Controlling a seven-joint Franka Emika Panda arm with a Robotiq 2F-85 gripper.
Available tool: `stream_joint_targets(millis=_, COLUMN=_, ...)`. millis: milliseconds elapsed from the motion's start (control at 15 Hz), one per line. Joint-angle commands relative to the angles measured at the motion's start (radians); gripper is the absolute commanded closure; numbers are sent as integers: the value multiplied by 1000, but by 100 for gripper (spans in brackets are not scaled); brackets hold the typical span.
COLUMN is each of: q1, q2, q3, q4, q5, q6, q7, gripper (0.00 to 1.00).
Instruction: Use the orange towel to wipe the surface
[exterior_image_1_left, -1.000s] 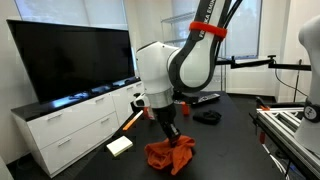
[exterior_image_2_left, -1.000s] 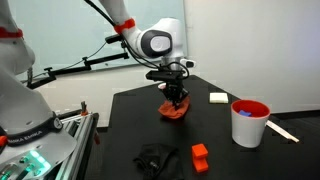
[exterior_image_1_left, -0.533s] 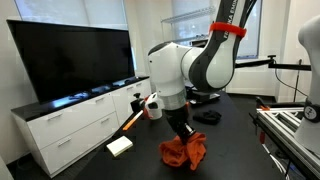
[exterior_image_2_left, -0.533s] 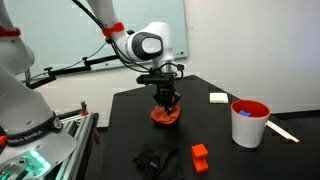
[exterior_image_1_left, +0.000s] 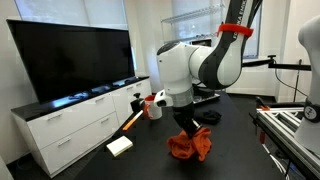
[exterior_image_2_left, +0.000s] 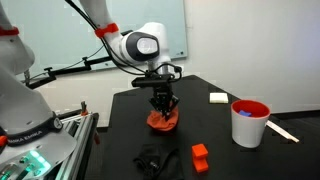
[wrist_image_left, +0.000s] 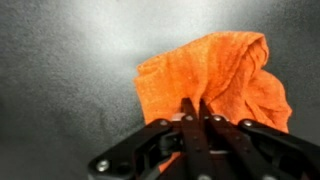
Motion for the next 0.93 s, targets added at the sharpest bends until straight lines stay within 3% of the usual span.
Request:
stream_joint_targets(millis=0, q1=-7, q2=-15, q3=-9, q4=5, q5=9, q6=-2, q7=-8, gripper=98)
stream_joint_targets(millis=267, q1=-8, q2=-19, q3=-11, q4=7, q5=20, q6=-13, q7=-3, gripper=98)
stream_joint_targets(millis=333, q1=-17, q2=-41, q3=3, q4=0, q5=56, q6=-27, q7=-33, gripper=68)
stream_joint_targets(millis=467, q1=-46, q2=-109, q3=41, q4=-25, q5=186, q6=-34, q7=-108, gripper=63)
stream_joint_targets(millis=667, q1=-163, q2=-258, q3=172, q4=-24, q5=450, q6=-114, q7=-177, gripper=39)
stream_joint_targets(millis=733, q1=-162, q2=-299, q3=174, q4=1, q5=532, q6=-155, q7=-193, gripper=33)
stream_joint_targets(millis=800, q1=-79, q2=-352, q3=92, q4=31, q5=611, q6=-220, q7=-210, gripper=27)
stream_joint_targets(millis=867, q1=-68, q2=-401, q3=70, q4=63, q5=649, q6=-281, q7=-193, gripper=18)
